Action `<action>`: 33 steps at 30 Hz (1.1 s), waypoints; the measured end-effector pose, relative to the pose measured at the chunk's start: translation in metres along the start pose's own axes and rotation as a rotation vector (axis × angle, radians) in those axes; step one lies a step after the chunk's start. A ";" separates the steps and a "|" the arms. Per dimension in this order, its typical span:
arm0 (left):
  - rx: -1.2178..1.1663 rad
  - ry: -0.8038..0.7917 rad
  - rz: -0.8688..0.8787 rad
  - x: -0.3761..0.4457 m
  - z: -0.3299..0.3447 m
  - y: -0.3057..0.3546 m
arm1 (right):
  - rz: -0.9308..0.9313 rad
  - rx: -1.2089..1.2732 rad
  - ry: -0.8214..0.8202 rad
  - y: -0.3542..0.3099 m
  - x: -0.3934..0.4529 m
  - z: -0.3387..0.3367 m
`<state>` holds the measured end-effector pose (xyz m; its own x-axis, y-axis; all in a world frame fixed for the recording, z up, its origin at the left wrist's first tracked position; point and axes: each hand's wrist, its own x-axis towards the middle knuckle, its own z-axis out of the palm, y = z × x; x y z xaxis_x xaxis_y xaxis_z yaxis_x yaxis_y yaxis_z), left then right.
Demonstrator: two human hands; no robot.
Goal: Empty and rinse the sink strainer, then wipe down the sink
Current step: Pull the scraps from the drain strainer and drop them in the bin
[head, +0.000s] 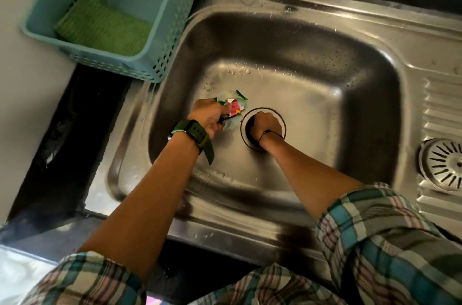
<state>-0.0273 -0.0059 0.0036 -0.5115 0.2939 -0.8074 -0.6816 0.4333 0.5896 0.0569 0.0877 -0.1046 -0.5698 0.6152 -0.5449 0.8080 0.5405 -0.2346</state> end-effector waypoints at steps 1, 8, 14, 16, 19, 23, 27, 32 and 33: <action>-0.001 -0.011 0.007 0.001 -0.001 0.000 | 0.010 0.011 -0.009 -0.001 0.000 0.001; 0.021 -0.013 -0.009 0.006 0.008 0.005 | 0.243 0.527 -0.182 0.026 -0.001 -0.040; -0.019 -0.109 -0.040 0.008 0.028 0.000 | 0.013 1.050 -0.123 0.034 -0.027 -0.102; -0.028 -0.160 -0.056 0.007 0.032 -0.001 | -0.100 1.040 -0.154 0.025 -0.033 -0.111; -0.047 -0.218 -0.042 0.004 0.035 -0.003 | -0.199 0.811 -0.091 0.008 -0.037 -0.106; -0.123 -0.264 -0.031 0.002 0.029 0.002 | -0.282 0.470 0.154 -0.004 -0.032 -0.097; -0.148 -0.292 0.018 0.001 0.024 0.007 | -0.352 0.286 0.236 -0.011 -0.028 -0.094; -0.100 -0.141 0.010 0.009 0.020 0.002 | -0.437 0.299 0.115 -0.011 -0.026 -0.098; -0.102 -0.129 -0.002 0.009 0.018 0.000 | -0.419 0.372 0.067 -0.008 -0.025 -0.099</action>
<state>-0.0229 0.0127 -0.0041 -0.4428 0.4031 -0.8009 -0.7357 0.3471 0.5815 0.0498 0.1250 -0.0091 -0.8517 0.4332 -0.2950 0.5025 0.5151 -0.6944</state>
